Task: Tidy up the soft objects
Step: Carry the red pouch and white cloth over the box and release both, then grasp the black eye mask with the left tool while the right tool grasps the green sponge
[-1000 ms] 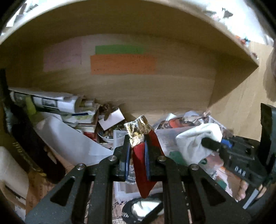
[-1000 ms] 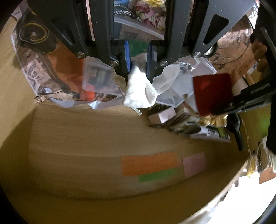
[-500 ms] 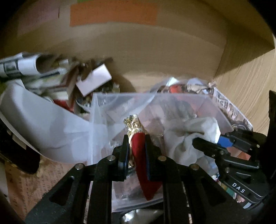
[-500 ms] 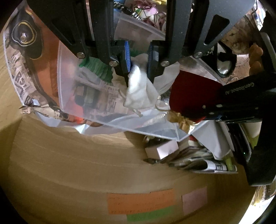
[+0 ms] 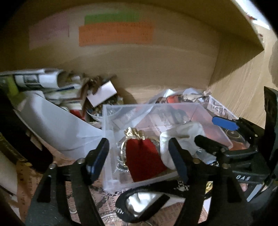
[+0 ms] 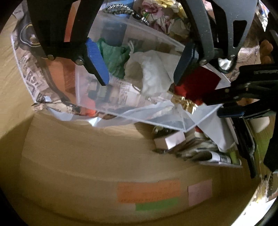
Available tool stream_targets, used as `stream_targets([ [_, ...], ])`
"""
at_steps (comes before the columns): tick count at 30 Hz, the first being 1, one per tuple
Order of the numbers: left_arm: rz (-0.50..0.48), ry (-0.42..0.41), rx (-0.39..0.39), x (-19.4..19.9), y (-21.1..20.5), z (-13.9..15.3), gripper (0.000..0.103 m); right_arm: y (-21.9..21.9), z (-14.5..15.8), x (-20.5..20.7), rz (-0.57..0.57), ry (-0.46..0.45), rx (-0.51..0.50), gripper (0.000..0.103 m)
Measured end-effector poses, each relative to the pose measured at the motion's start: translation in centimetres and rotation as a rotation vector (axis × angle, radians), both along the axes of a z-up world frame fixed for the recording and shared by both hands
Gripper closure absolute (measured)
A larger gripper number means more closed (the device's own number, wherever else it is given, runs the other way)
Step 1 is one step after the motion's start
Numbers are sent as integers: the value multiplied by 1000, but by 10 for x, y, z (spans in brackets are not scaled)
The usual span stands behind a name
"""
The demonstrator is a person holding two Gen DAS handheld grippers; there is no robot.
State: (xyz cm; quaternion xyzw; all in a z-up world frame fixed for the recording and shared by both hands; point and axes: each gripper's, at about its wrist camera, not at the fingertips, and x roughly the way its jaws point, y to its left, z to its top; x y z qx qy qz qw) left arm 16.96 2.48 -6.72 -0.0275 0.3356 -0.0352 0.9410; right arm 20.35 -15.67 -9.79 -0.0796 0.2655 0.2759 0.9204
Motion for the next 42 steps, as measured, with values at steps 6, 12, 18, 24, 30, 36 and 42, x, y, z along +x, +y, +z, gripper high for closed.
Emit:
stream_targets([
  [6, 4, -42, 9, -26, 4, 9, 10, -22, 16, -24, -12, -59, 38, 18],
  [12, -4, -23, 3, -45, 8, -2, 6, -40, 13, -45, -28, -66, 54, 6],
  [18, -12, 45, -11, -57, 11, -28, 6, -50, -10, -60, -36, -13, 24, 5],
  [24, -18, 123, 0, -63, 10, -58, 6, -55, -43, -65, -41, 86, -11, 5],
  [30, -17, 177, -10, -61, 6, -82, 6, -59, -65, -66, -50, 177, 0, 5],
  [36, -3, 147, -3, -55, 0, -87, 16, -61, -70, -66, -40, 204, 27, 20],
  [42, -15, 118, 17, -55, -5, -85, 55, -64, -70, -68, -41, 194, 42, 42],
])
